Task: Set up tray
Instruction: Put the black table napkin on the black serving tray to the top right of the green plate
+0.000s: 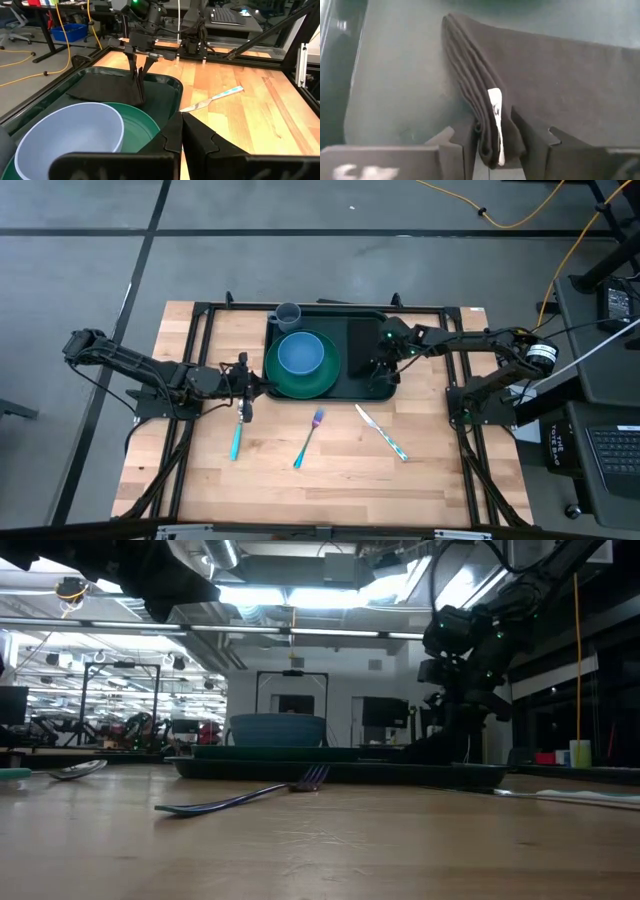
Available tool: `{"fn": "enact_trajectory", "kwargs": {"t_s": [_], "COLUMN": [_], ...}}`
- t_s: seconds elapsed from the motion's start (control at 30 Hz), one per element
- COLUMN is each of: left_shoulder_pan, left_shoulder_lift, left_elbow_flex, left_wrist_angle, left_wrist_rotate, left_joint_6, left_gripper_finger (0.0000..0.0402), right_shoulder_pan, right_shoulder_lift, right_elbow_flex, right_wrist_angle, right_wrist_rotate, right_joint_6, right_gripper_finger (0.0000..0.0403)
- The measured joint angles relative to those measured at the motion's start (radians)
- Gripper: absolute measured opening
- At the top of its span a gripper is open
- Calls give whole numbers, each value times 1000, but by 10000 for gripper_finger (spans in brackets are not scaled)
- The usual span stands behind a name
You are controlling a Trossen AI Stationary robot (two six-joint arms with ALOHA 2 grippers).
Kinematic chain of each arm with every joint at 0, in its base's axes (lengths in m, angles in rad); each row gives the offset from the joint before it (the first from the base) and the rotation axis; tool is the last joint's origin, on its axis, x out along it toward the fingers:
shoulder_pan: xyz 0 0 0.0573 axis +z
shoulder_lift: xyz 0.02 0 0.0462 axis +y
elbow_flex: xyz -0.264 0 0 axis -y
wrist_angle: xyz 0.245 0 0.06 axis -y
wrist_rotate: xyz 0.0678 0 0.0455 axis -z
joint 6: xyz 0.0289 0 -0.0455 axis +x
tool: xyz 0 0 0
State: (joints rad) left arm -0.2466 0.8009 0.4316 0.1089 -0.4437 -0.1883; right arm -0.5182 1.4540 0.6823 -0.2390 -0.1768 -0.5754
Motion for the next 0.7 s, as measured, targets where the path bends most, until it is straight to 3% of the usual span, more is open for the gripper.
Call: {"fn": "enact_trajectory", "kwargs": {"t_s": [0.37,0.7], "left_shoulder_pan": [0,0], "left_shoulder_lift": [0,0], "left_elbow_flex": [0,0], "left_wrist_angle": [0,0], "left_wrist_rotate": [-2,-2], "left_joint_6": [0,0], "left_gripper_finger": [4,3], "right_shoulder_pan": [0,0], "right_shoulder_lift": [-5,-5], "right_elbow_flex": [8,118], "right_wrist_angle": [-13,-186], "right_wrist_rotate": [1,0], "right_joint_6": [21,56], "right_gripper_finger": [194,232]}}
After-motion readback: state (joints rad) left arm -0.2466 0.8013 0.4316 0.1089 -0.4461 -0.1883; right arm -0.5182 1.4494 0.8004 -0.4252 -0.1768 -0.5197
